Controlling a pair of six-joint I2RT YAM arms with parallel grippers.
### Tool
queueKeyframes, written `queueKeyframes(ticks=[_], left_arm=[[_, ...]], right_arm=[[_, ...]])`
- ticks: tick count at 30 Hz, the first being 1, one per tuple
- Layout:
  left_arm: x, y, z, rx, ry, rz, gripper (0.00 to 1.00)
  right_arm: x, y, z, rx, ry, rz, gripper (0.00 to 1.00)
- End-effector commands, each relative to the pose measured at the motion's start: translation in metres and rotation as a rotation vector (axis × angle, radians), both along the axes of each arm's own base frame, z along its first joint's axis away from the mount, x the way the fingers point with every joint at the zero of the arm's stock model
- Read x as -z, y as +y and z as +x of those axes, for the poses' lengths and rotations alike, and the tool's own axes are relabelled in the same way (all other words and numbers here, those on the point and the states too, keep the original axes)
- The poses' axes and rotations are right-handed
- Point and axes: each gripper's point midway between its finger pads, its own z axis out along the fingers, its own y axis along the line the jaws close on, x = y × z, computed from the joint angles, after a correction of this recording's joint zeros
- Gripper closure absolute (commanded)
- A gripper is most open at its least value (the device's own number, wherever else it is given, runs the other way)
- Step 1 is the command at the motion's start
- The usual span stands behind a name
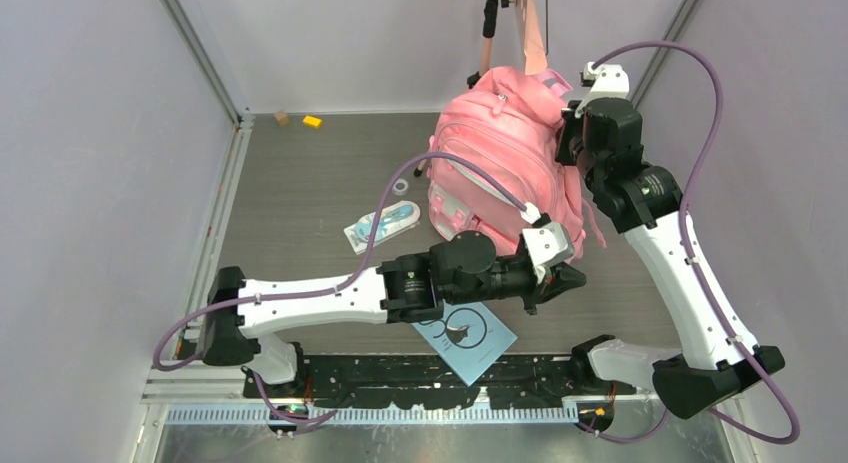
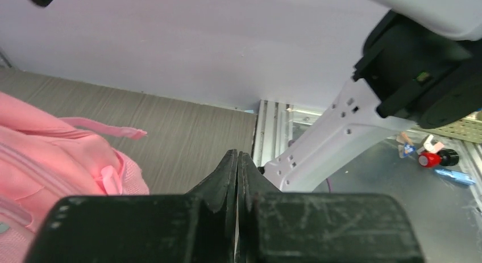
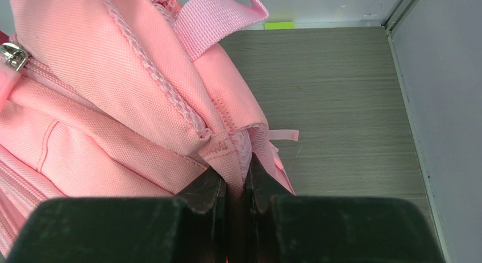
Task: Pack the student bag
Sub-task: Zip the student bag at the center of the board.
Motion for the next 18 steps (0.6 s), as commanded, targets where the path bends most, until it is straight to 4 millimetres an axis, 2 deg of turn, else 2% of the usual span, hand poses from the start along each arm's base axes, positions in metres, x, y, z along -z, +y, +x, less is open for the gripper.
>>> queueKeyframes(ticks=[1,2,3,5,6,7,12,13,14,16,18], left_arm=[[-0.041,0.006,0.018,-0.066,-0.035,-0.110,1.00],[-0.040,0.012,0.023,-0.098,-0.055,-0.088,1.00],[-0.039,0.019,0.030,-0.130,-0.075,-0.058,0.92],[-0.035,0.039,0.047,-0.200,-0.101,0.021,0.67],[-0.025,0.051,0.057,-0.230,-0.099,0.087,0.57],[-0.022,0.062,0.068,-0.254,-0.094,0.124,0.49],[-0.016,0.135,0.142,-0.435,-0.007,0.172,0.13],[-0.017,0.156,0.165,-0.486,0.021,0.162,0.09],[-0.019,0.170,0.178,-0.517,0.044,0.149,0.07],[-0.023,0.190,0.199,-0.543,0.064,0.119,0.03],[-0.028,0.201,0.216,-0.524,0.077,0.085,0.01]], right_arm=[[-0.084,-0.004,0.004,0.011,-0.278,0.114,1.00],[-0.085,0.000,0.000,-0.017,-0.281,0.119,1.00],[-0.085,0.001,-0.002,-0.033,-0.283,0.118,1.00],[-0.082,0.007,-0.009,-0.081,-0.283,0.120,1.00],[-0.088,0.008,-0.016,-0.101,-0.303,0.126,1.00],[-0.085,0.008,-0.018,-0.105,-0.301,0.125,1.00],[-0.092,0.003,-0.037,-0.113,-0.330,0.130,1.00],[-0.091,0.002,-0.041,-0.115,-0.326,0.130,1.00],[-0.091,0.001,-0.043,-0.115,-0.323,0.133,1.00],[-0.089,-0.001,-0.047,-0.109,-0.314,0.134,1.00],[-0.087,-0.004,-0.051,-0.103,-0.311,0.134,1.00]])
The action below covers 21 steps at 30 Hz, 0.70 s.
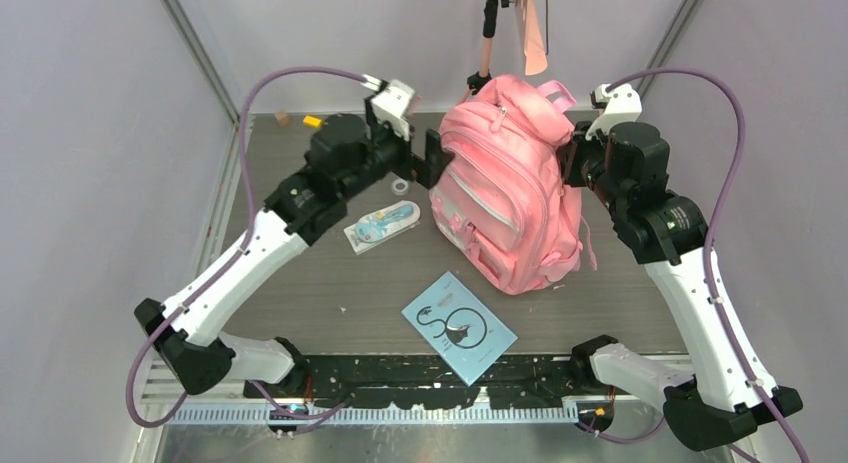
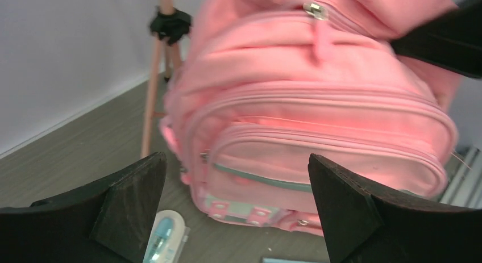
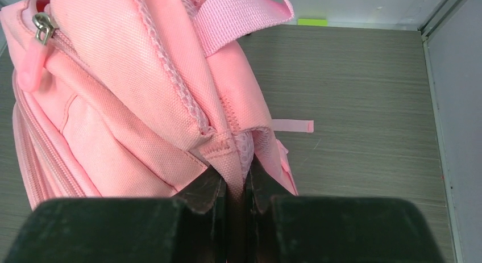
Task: Pack the student bag
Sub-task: Zip the student bag at the center of the board.
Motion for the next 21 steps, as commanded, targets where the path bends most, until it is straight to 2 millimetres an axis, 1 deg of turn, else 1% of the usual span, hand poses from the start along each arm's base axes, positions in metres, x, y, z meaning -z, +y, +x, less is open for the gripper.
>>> queueKeyframes(ticks=[1,3,5,8,9,11,12,17,21], left_arm=[[-0.014,0.024,0.016,0.076,0.030,-0.097,0.01],[-0.024,0.028,0.031,0.144,0.014,-0.156,0.00],[-0.029,0.025,0.037,0.251,-0.014,-0.184,0.00],[-0.028,0.024,0.052,0.359,-0.078,-0.191,0.00],[-0.028,0.027,0.060,0.374,-0.087,-0.200,0.00],[-0.026,0.026,0.069,0.436,-0.090,-0.230,0.00],[-0.023,0.023,0.072,0.482,-0.086,-0.245,0.00],[-0.020,0.012,0.088,0.567,-0.079,-0.277,0.00],[-0.020,0.003,0.085,0.667,-0.046,-0.306,0.06]], right_arm=[[-0.080,-0.012,-0.012,0.044,-0.276,0.118,1.00],[-0.078,-0.011,-0.014,0.035,-0.271,0.122,1.00],[-0.077,-0.008,-0.015,0.016,-0.266,0.125,1.00],[-0.076,-0.002,-0.018,-0.020,-0.260,0.126,1.00],[-0.076,0.001,-0.018,-0.035,-0.257,0.126,1.00],[-0.076,0.004,-0.020,-0.056,-0.255,0.127,1.00],[-0.077,0.006,-0.022,-0.069,-0.255,0.128,1.00],[-0.075,0.014,-0.023,-0.119,-0.239,0.122,1.00],[-0.073,0.016,-0.021,-0.129,-0.224,0.114,1.00]])
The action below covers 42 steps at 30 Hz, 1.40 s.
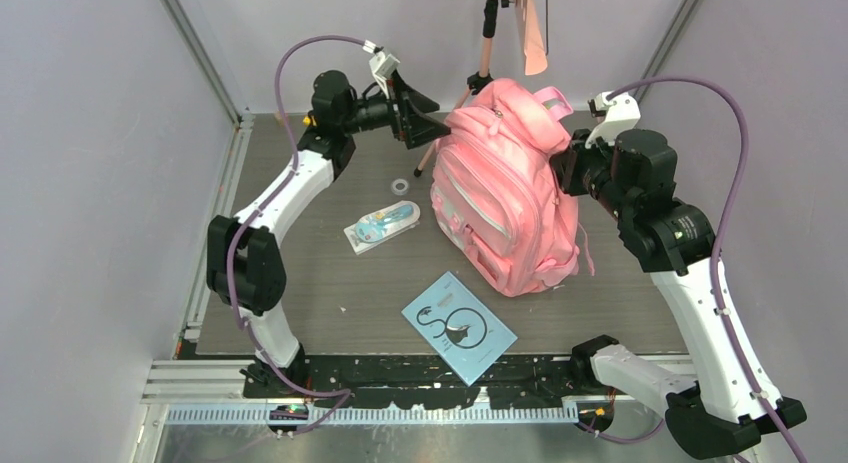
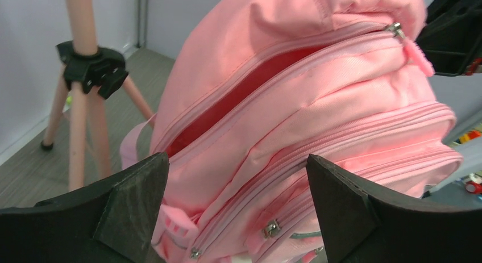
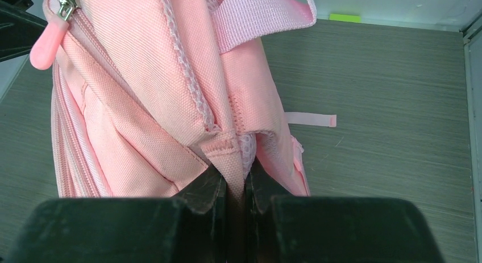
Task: Pack the student bag
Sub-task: Zip the student bag at the center of the board.
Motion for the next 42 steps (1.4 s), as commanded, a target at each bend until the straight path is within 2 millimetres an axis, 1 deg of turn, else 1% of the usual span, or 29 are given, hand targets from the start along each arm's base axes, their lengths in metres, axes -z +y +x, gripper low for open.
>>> queueKeyframes(ticks=[1,6,7,10,11,12,15,16,18,19,22,23,25,26,27,30,32,33,35,37,38,39,42], left_arm=[[-0.054,-0.006,-0.028,0.177,-0.146,-0.095,0.08],[-0.053,-0.010,-0.021,0.176,-0.139,-0.106,0.15],[-0.053,-0.011,-0.020,0.177,-0.138,-0.107,0.18],[-0.053,-0.016,-0.026,0.205,-0.134,-0.103,0.31],[-0.053,-0.017,-0.028,0.212,-0.131,-0.101,0.37],[-0.051,-0.019,-0.030,0.220,-0.125,-0.098,0.46],[-0.052,-0.019,-0.040,0.223,-0.116,-0.101,0.77],[-0.053,-0.017,-0.044,0.217,-0.113,-0.102,0.86],[-0.057,-0.014,-0.053,0.195,-0.116,-0.110,0.99],[-0.059,-0.013,-0.060,0.180,-0.126,-0.115,1.00],[-0.058,-0.022,-0.084,0.146,-0.138,-0.082,1.00],[-0.057,-0.029,-0.097,0.138,-0.155,-0.059,1.00],[-0.052,-0.040,-0.117,0.075,-0.189,-0.008,1.00],[-0.050,-0.049,-0.132,0.060,-0.210,0.016,1.00],[-0.052,-0.049,-0.139,0.026,-0.236,0.032,1.00],[-0.051,-0.047,-0.147,-0.037,-0.229,0.044,1.00],[-0.045,-0.046,-0.145,-0.059,-0.205,0.068,0.99],[-0.044,-0.045,-0.143,-0.071,-0.202,0.084,0.90],[-0.043,-0.043,-0.142,-0.086,-0.220,0.124,0.68],[-0.050,-0.043,-0.142,-0.109,-0.289,0.156,0.49],[-0.054,-0.043,-0.142,-0.124,-0.335,0.173,0.43],[-0.060,-0.045,-0.143,-0.141,-0.380,0.190,0.39],[-0.076,-0.055,-0.153,-0.180,-0.534,0.232,0.31]], right_arm=[[-0.074,0.001,-0.002,-0.015,-0.232,0.090,1.00],[-0.073,0.003,0.002,-0.015,-0.224,0.083,1.00],[-0.072,0.003,0.002,-0.016,-0.221,0.082,1.00],[-0.070,0.004,0.004,-0.020,-0.215,0.081,1.00],[-0.070,0.004,0.004,-0.021,-0.215,0.081,1.00],[-0.070,0.005,0.004,-0.020,-0.218,0.083,1.00],[-0.073,0.002,0.005,-0.004,-0.228,0.086,1.00],[-0.074,-0.002,0.006,0.019,-0.235,0.085,1.00],[-0.078,-0.010,0.006,0.056,-0.244,0.069,1.00],[-0.078,-0.013,0.008,0.078,-0.242,0.060,1.00],[-0.086,-0.023,0.011,0.128,-0.252,0.029,1.00],[-0.088,-0.024,0.014,0.135,-0.253,0.024,1.00],[-0.090,-0.023,0.017,0.133,-0.257,0.015,1.00],[-0.092,-0.023,0.018,0.134,-0.264,0.017,1.00],[-0.095,-0.023,0.020,0.136,-0.273,0.021,1.00],[-0.096,-0.021,0.023,0.133,-0.281,0.027,1.00],[-0.095,-0.018,0.024,0.124,-0.277,0.032,1.00],[-0.093,-0.017,0.025,0.117,-0.272,0.036,1.00],[-0.089,-0.015,0.025,0.112,-0.264,0.040,1.00],[-0.085,-0.014,0.025,0.109,-0.257,0.047,1.00],[-0.085,-0.015,0.023,0.108,-0.260,0.051,1.00],[-0.081,-0.014,0.023,0.108,-0.254,0.054,1.00],[-0.079,-0.013,0.021,0.102,-0.255,0.063,1.00]])
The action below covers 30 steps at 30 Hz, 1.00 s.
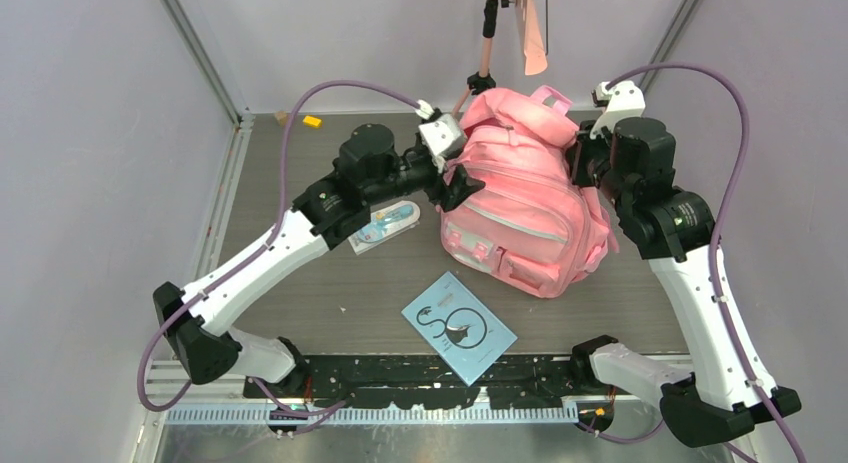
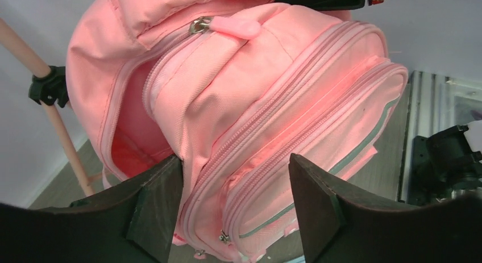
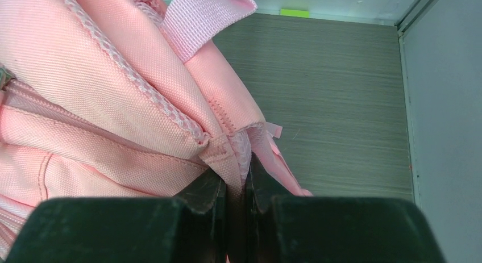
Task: Pack the student bag
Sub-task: Zip the student bag at the center of the board.
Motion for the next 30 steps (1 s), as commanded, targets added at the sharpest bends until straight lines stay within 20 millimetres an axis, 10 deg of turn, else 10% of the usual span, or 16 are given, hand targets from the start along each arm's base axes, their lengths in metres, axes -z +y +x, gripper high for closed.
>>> queueKeyframes(ticks=[1,9,15,25,30], left_arm=[[-0.053,-0.012,-0.020,-0.022,-0.327,0.048,0.29],[-0.073,-0.035,-0.005,-0.098,-0.555,0.124,0.12],[-0.081,-0.017,0.017,-0.252,-0.601,0.250,0.04],[-0.102,-0.031,-0.031,0.007,-0.583,0.162,0.02],[-0.092,-0.045,-0.020,0.016,-0.593,0.222,0.03]], right_arm=[[-0.076,0.011,0.007,-0.015,-0.281,0.163,1.00],[-0.074,0.016,0.006,-0.042,-0.279,0.178,1.00],[-0.074,0.016,0.002,-0.047,-0.287,0.179,1.00],[-0.074,0.013,-0.004,-0.046,-0.299,0.177,1.00],[-0.075,0.013,-0.006,-0.049,-0.300,0.184,1.00]])
